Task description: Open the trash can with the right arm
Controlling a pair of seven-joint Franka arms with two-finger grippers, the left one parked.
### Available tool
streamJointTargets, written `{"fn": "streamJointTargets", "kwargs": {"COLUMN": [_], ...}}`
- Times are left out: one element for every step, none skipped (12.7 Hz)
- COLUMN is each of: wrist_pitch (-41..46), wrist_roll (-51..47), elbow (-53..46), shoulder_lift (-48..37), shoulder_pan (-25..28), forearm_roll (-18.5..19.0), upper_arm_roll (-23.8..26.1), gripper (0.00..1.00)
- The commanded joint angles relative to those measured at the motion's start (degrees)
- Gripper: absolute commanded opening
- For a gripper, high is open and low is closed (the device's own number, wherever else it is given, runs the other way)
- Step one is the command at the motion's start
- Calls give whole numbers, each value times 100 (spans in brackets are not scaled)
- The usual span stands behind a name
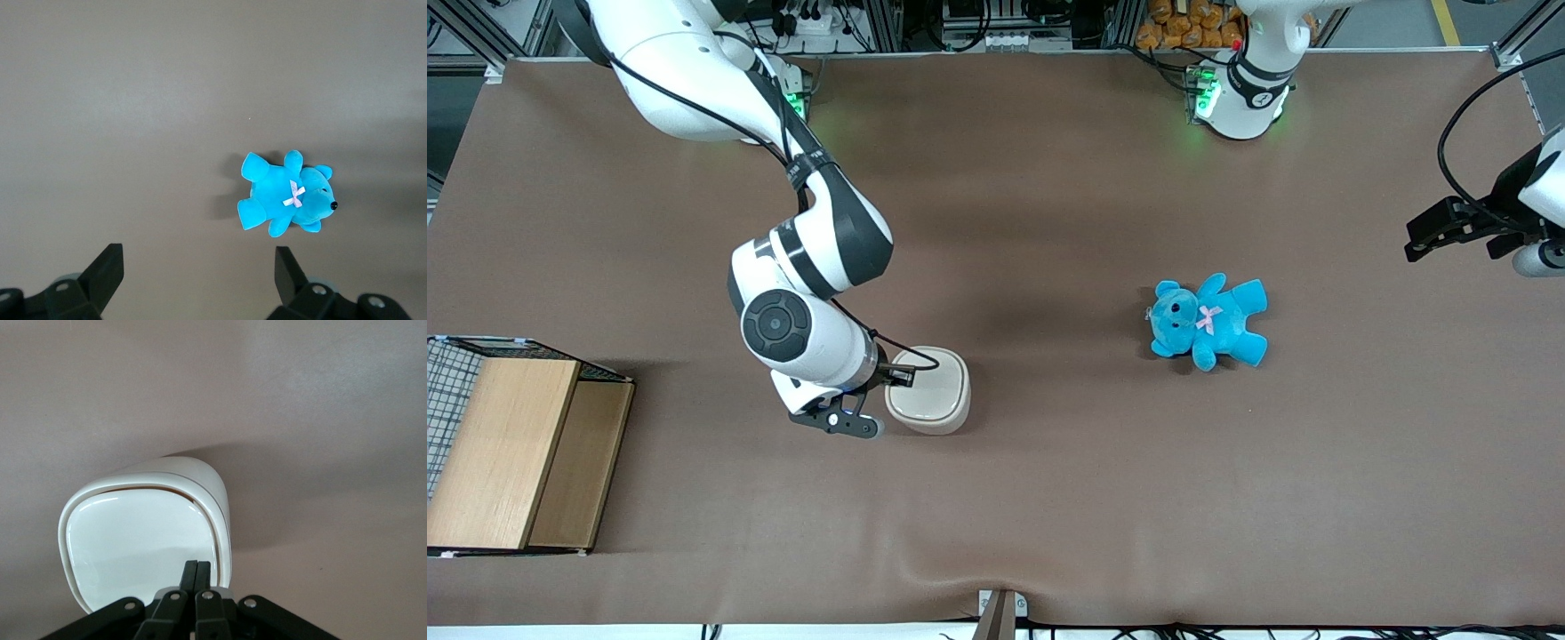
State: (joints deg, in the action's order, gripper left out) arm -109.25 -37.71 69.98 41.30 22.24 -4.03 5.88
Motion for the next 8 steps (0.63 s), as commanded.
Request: {"fn": "streamJointTargets", "kwargs": {"wrist_pitch": [9, -69, -114, -114, -123, -166, -202, -202], "wrist_roll": [-87, -96, -113, -157, -166, -157, -166, -175], "elbow": [-143, -143, -143, -143, -143, -143, -143, -134], "shoulder_lift": [132, 167, 185, 194, 194, 212, 255, 264], "shoulder_pan": [35, 35, 35, 43, 70, 79, 87, 105], "forearm_roll": [113, 104, 95, 87, 95, 95, 95, 104], "upper_arm_roll": [10, 10, 10, 10, 10, 10, 10, 10], "gripper": [0, 0, 0, 0, 0, 0, 0, 0]}}
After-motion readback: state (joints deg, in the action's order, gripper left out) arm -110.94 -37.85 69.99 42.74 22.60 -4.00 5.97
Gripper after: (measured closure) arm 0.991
